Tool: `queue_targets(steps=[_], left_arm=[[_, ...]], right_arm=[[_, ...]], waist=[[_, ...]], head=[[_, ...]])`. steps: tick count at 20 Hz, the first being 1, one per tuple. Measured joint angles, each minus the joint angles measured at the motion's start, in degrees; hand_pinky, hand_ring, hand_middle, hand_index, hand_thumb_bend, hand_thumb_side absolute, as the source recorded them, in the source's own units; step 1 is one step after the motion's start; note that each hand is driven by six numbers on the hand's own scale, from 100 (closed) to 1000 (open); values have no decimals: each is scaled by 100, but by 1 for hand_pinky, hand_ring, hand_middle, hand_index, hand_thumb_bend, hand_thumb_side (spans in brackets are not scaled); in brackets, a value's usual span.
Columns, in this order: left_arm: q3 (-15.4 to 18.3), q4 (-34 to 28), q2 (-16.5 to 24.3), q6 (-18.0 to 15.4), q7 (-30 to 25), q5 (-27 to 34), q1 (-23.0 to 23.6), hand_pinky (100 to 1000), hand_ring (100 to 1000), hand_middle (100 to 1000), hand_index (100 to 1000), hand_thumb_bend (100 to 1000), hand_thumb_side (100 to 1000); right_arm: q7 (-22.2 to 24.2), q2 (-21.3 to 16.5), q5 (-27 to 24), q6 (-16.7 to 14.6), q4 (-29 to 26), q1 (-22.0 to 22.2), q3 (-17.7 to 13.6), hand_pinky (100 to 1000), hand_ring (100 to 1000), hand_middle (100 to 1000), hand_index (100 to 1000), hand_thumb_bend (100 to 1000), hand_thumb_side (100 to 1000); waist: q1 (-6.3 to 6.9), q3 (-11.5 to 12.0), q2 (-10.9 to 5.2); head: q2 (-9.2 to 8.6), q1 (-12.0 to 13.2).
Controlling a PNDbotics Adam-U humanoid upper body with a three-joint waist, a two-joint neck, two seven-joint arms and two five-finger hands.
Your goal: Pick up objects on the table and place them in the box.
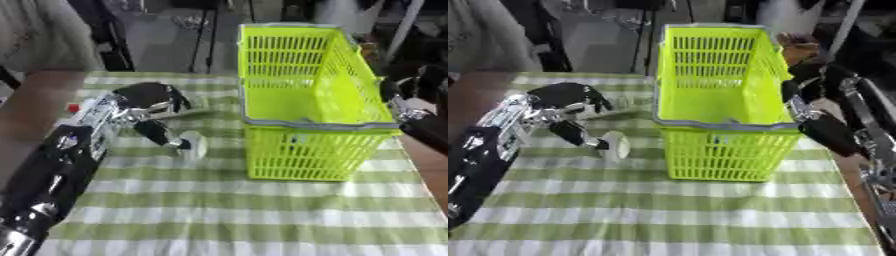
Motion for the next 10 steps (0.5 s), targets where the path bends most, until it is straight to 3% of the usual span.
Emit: queue_targets(steps=[10], left_arm=[[-34,96,-72,3,194,-110,31,837,819,589,833,740,710]], right_arm=[[2,8,0,1,0,0,0,563,548,614,779,274,559]], waist=[[1,-6,0]], head=[[0,14]])
